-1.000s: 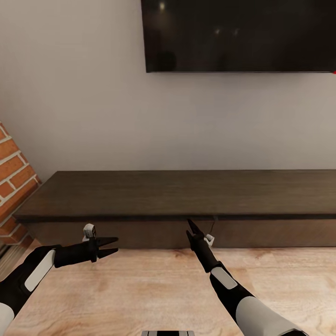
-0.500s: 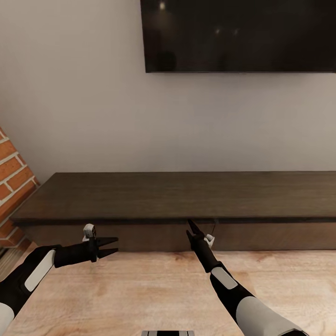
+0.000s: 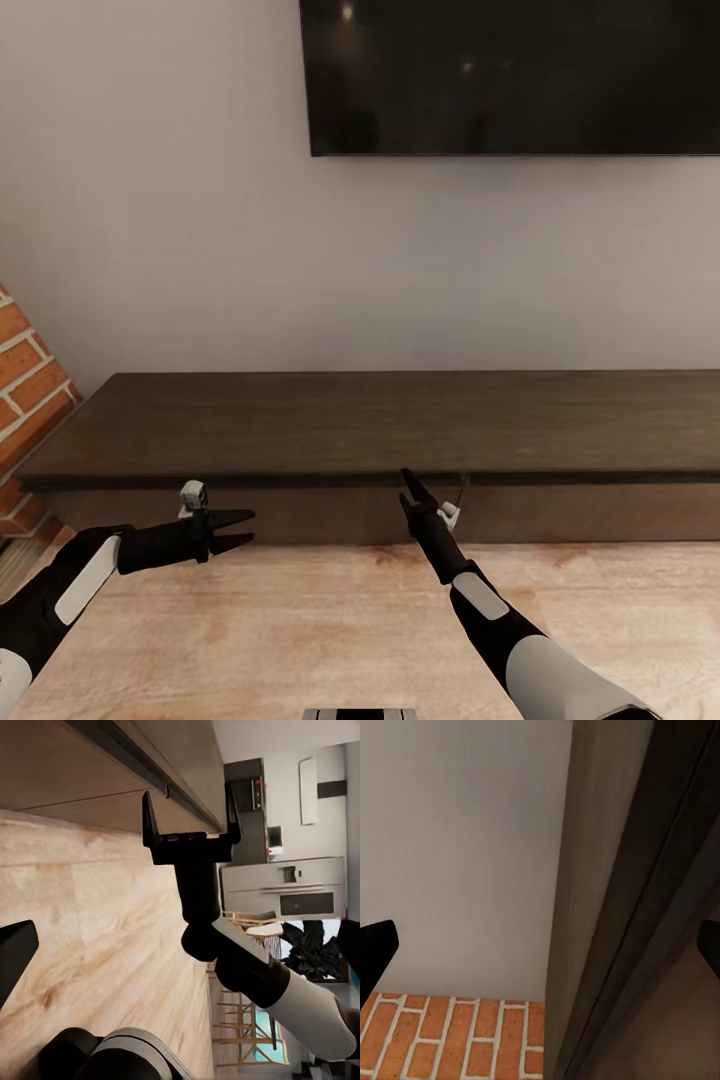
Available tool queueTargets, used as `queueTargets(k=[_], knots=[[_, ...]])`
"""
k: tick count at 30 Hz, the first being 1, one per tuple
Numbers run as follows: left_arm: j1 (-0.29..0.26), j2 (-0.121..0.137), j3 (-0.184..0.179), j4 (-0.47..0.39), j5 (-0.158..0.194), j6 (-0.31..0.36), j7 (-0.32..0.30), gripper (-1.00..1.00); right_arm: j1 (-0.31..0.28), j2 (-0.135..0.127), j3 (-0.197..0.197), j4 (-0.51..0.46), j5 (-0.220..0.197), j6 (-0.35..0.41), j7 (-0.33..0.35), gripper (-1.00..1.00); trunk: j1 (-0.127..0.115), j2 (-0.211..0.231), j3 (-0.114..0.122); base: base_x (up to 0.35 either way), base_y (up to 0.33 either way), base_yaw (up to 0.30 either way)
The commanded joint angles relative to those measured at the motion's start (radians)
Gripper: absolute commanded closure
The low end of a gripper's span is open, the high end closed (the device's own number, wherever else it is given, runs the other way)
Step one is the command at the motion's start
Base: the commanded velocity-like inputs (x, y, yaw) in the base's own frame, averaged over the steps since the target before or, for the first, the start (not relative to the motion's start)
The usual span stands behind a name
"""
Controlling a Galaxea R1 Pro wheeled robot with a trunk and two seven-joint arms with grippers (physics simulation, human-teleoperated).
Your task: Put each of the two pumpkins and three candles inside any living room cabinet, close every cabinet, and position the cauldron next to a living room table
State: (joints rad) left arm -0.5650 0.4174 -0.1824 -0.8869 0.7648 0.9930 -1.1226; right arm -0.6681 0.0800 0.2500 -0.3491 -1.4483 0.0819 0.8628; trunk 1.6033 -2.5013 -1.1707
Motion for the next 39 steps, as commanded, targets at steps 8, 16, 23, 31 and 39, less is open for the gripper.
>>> queueTargets(k=[8,16,23,31,39], knots=[[0.000,-0.002,-0.029,0.007,0.005,0.002,-0.002,-1.00,-0.001,-0.001,0.003,0.001,-0.011,0.009,0.004,-1.00,0.000,0.000,-0.001,0.035,0.000,0.000],[0.000,-0.019,-0.032,0.008,0.001,0.001,0.000,-1.00,-0.001,-0.002,0.003,0.001,-0.010,0.009,0.004,-1.00,0.000,0.000,-0.001,0.040,0.000,0.000],[0.000,-0.020,-0.032,0.008,-0.001,0.001,0.000,-1.00,-0.001,-0.002,0.003,0.000,-0.009,0.009,0.005,-1.00,0.000,0.000,-0.001,0.072,0.000,0.000],[0.000,-0.020,-0.032,0.008,-0.001,0.001,-0.001,-1.00,-0.001,-0.002,0.003,0.001,-0.009,0.009,0.004,-1.00,0.000,0.000,-0.001,0.018,0.000,0.000],[0.000,-0.022,-0.032,0.008,0.001,0.001,-0.001,-1.00,-0.001,0.000,0.003,0.001,-0.009,0.009,0.004,-1.00,0.001,-0.001,-0.012,0.000,0.000,0.000]])
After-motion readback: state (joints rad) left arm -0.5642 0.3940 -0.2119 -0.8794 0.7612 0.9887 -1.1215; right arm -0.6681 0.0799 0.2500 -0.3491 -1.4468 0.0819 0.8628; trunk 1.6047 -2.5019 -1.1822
